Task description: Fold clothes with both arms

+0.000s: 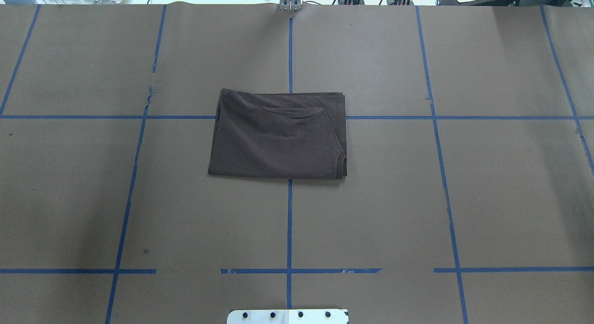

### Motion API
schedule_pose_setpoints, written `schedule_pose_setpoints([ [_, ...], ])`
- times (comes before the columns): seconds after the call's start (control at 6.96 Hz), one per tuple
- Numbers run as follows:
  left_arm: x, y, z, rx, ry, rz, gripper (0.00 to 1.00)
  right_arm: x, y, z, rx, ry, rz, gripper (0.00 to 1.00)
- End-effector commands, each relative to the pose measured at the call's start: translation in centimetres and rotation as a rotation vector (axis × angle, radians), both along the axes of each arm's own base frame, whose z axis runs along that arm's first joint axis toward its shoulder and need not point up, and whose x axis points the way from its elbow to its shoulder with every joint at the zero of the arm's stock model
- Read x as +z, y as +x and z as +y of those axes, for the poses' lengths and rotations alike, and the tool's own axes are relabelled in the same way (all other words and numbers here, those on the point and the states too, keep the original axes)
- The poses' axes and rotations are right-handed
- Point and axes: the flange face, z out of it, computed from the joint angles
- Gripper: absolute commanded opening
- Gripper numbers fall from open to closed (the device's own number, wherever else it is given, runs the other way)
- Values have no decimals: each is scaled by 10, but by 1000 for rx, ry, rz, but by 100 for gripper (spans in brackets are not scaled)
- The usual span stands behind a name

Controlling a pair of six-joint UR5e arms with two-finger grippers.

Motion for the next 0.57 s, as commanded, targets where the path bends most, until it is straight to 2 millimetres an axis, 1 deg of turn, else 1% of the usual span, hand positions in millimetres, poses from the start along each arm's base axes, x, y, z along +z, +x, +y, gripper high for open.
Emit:
schedule_pose_setpoints([
  [0.0,-3,5,5,-22,-99,70,100,10,14,14,28,-18,7,100],
  [0.14,-4,6,4,-76,-143,71,100,20,16,23,32,-35,26,100],
  [0.29,-3,6,4,-84,-152,69,100,26,24,27,50,-45,58,100],
  [0.43,-3,6,4,-85,-150,67,100,31,27,32,54,-65,69,100],
])
